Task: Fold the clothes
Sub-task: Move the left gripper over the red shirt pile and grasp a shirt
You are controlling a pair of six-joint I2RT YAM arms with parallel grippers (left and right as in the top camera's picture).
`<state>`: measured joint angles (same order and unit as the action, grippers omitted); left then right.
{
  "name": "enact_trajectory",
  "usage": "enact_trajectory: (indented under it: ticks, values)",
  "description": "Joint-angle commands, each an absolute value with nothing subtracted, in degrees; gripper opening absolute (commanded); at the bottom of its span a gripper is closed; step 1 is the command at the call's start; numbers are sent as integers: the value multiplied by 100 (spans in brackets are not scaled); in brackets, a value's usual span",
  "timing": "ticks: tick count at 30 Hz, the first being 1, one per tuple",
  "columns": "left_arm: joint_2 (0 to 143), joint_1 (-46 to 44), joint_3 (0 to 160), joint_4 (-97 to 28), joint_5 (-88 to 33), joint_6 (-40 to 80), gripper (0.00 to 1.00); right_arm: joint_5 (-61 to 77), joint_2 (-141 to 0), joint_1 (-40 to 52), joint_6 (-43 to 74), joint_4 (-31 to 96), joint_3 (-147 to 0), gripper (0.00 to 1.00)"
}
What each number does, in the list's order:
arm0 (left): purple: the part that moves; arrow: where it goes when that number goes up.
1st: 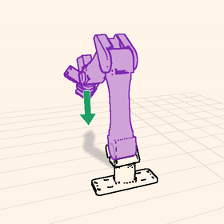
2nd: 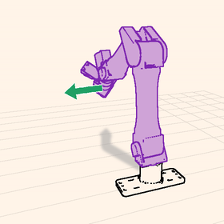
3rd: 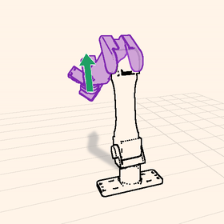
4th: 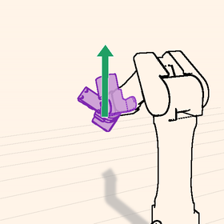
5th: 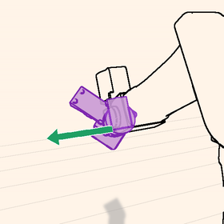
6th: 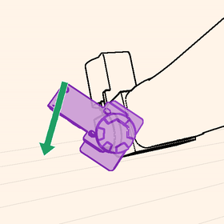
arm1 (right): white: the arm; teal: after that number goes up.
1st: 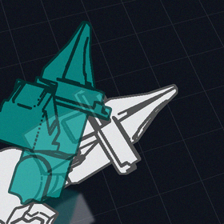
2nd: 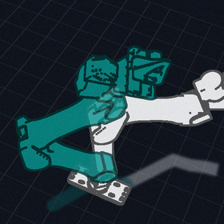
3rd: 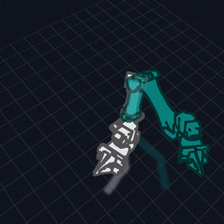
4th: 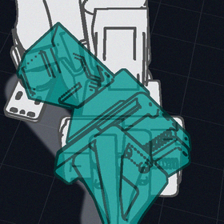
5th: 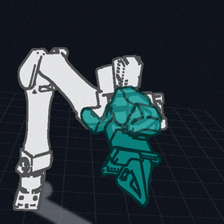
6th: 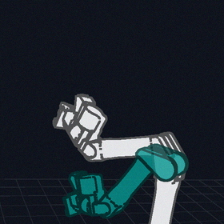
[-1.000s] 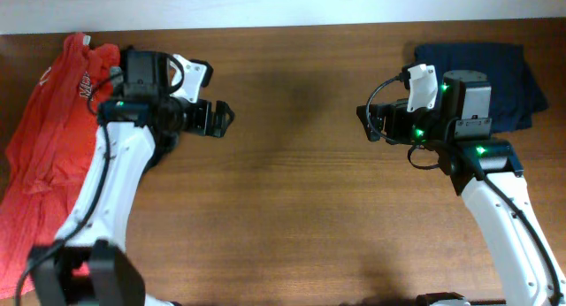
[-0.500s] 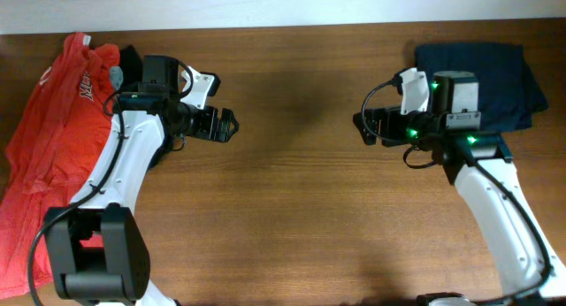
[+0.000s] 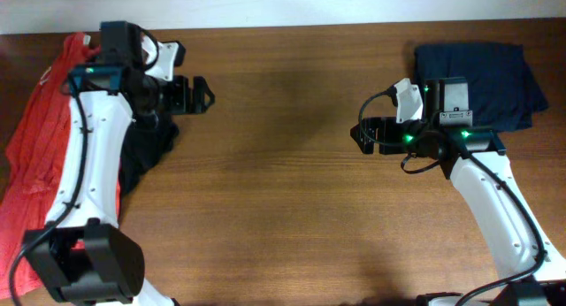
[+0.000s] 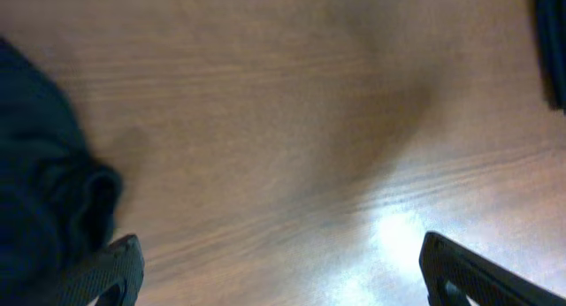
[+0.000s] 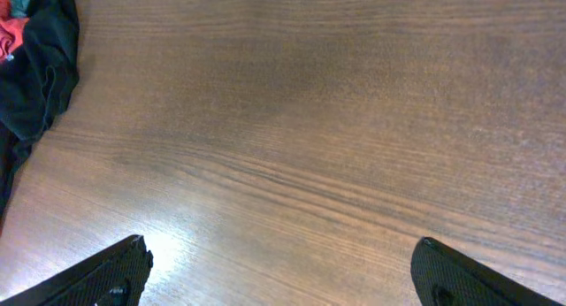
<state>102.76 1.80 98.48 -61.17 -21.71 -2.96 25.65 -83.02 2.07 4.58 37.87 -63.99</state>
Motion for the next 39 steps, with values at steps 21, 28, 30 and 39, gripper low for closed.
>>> enact_trajectory:
  ticks: [21,28,30,39]
  values:
    - [10394,1385,10805,-5262,331,388,99,2657,-8298,185,499,3406,-6517,99]
    - [10927,1702,10805,-4602,864,338,99,2657,-8298,187,499,3380,-6517,98]
    - [11205,1772,10805,-4517,864,340,99,2657,-8298,185,499,3380,-6517,99]
    - [12228,2038,10805,-4379,888,342,99,2635,-8300,185,497,3404,-6517,98]
